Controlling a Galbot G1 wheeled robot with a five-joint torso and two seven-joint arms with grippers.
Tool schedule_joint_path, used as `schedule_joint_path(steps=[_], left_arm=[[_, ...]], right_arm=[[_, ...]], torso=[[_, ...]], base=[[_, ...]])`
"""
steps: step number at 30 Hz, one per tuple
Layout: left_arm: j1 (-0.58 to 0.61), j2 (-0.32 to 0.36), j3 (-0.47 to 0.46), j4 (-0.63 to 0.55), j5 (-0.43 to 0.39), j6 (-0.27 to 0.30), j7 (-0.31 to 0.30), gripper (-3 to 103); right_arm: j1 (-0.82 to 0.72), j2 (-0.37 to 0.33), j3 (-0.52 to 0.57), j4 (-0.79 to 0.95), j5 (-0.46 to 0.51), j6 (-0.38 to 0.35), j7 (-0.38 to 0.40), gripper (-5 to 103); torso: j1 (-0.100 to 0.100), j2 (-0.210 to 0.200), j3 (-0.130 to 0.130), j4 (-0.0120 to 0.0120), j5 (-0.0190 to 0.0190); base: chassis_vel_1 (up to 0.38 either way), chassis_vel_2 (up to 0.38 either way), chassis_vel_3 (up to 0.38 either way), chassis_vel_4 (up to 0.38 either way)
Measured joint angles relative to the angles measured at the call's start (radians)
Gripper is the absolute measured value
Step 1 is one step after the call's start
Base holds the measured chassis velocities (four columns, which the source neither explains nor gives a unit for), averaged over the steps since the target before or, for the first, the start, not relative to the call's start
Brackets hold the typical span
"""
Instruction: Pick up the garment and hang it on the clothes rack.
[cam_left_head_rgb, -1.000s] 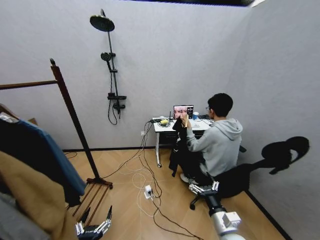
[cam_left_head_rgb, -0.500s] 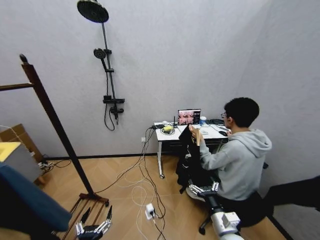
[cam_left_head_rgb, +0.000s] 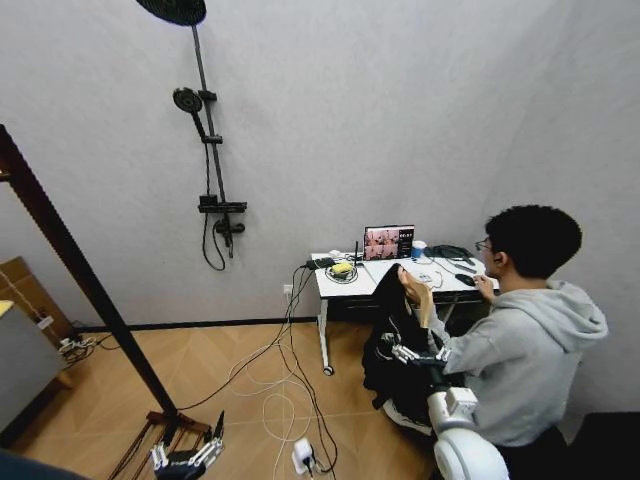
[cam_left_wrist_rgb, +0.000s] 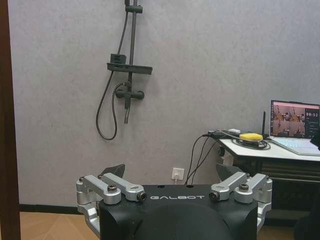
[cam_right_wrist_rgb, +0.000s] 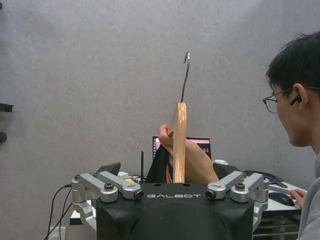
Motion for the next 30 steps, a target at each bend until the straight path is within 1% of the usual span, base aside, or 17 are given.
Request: schedule_joint_path(steps=[7, 10, 11, 12, 14, 15, 17, 18, 20, 21, 23, 24, 26, 27, 28, 29, 30], left_arm=[[0.000, 0.000, 0.000, 0.000, 0.000, 0.000, 0.000, 100], [0.000, 0.000, 0.000, 0.000, 0.000, 0.000, 0.000, 100], [0.000, 0.000, 0.000, 0.000, 0.000, 0.000, 0.000, 100], [0.000, 0.000, 0.000, 0.000, 0.000, 0.000, 0.000, 100], [0.000, 0.000, 0.000, 0.000, 0.000, 0.000, 0.000, 100], [0.000, 0.000, 0.000, 0.000, 0.000, 0.000, 0.000, 100], [0.000, 0.000, 0.000, 0.000, 0.000, 0.000, 0.000, 100], [0.000, 0.000, 0.000, 0.000, 0.000, 0.000, 0.000, 100], [0.000, 0.000, 0.000, 0.000, 0.000, 0.000, 0.000, 100], [0.000, 0.000, 0.000, 0.000, 0.000, 0.000, 0.000, 100], [0.000, 0.000, 0.000, 0.000, 0.000, 0.000, 0.000, 100], [0.000, 0.000, 0.000, 0.000, 0.000, 0.000, 0.000, 100], [0.000, 0.000, 0.000, 0.000, 0.000, 0.000, 0.000, 100], [0.000, 0.000, 0.000, 0.000, 0.000, 0.000, 0.000, 100], [0.000, 0.000, 0.000, 0.000, 0.000, 0.000, 0.000, 100], [0.000, 0.000, 0.000, 0.000, 0.000, 0.000, 0.000, 100], [0.000, 0.000, 0.000, 0.000, 0.000, 0.000, 0.000, 100]], right_arm=[[0.071, -0.034, -0.008, -0.014, 0.055, -0.048, 0.027, 100], [0.138, -0.089, 0.001, -0.056, 0.111, -0.066, 0.026, 100], [0.138, -0.089, 0.001, -0.056, 0.111, -0.066, 0.026, 100], [0.162, -0.110, 0.002, -0.069, 0.136, -0.075, 0.026, 103], [0.197, -0.141, 0.003, -0.088, 0.171, -0.092, 0.024, 95], [0.197, -0.141, 0.003, -0.088, 0.171, -0.092, 0.024, 95], [0.222, -0.165, -0.003, -0.110, 0.186, -0.101, 0.022, 85], [0.222, -0.165, -0.003, -0.110, 0.186, -0.101, 0.022, 85], [0.236, -0.181, -0.012, -0.127, 0.193, -0.103, 0.018, 74], [0.236, -0.181, -0.012, -0.127, 0.193, -0.103, 0.018, 74], [0.246, -0.189, -0.019, -0.142, 0.198, -0.101, 0.009, 63], [0.246, -0.189, -0.019, -0.142, 0.198, -0.101, 0.009, 63], [0.254, -0.201, -0.025, -0.149, 0.198, -0.095, 0.000, 52], [0.254, -0.201, -0.025, -0.149, 0.198, -0.095, 0.000, 52], [0.257, -0.207, -0.028, -0.150, 0.198, -0.093, -0.003, 41], [0.259, -0.213, -0.031, -0.150, 0.198, -0.090, -0.005, 36], [0.259, -0.213, -0.031, -0.150, 0.198, -0.090, -0.005, 36]], torso=[[0.001, 0.000, 0.000, 0.0000, -0.0001], [0.002, -0.001, 0.000, 0.0000, -0.0001], [0.002, -0.001, 0.000, 0.0000, -0.0001], [0.002, -0.001, 0.000, 0.0000, 0.0001], [0.002, -0.001, 0.000, 0.0002, -0.0001], [0.002, -0.001, 0.000, 0.0002, -0.0001], [0.001, -0.001, 0.000, 0.0000, -0.0001], [0.001, -0.001, 0.000, 0.0000, -0.0001], [0.001, -0.001, 0.000, 0.0000, -0.0001], [0.001, -0.001, 0.000, 0.0000, -0.0001], [0.001, -0.001, 0.000, 0.0000, 0.0000], [0.001, -0.001, 0.000, 0.0000, 0.0000], [0.001, -0.001, 0.000, 0.0000, 0.0000], [0.001, -0.001, 0.000, 0.0000, 0.0000], [0.001, -0.001, 0.000, 0.0000, 0.0000], [0.001, -0.001, 0.000, 0.0000, -0.0001], [0.001, -0.001, 0.000, 0.0000, -0.0001]], base=[[0.023, -0.017, -0.017, 0.018], [0.000, 0.000, 0.000, 0.000], [0.000, 0.000, 0.000, 0.000], [0.000, 0.000, 0.000, 0.000], [0.000, 0.000, 0.000, 0.000], [0.000, 0.000, 0.000, 0.000], [0.000, 0.000, 0.000, 0.000], [0.000, 0.000, 0.000, 0.000], [0.000, 0.000, 0.000, 0.000], [0.000, 0.000, 0.000, 0.000], [0.000, 0.000, 0.000, 0.000], [0.000, 0.000, 0.000, 0.000], [0.000, 0.000, 0.000, 0.000], [0.000, 0.000, 0.000, 0.000], [0.000, 0.000, 0.000, 0.000], [0.000, 0.000, 0.000, 0.000], [0.000, 0.000, 0.000, 0.000]])
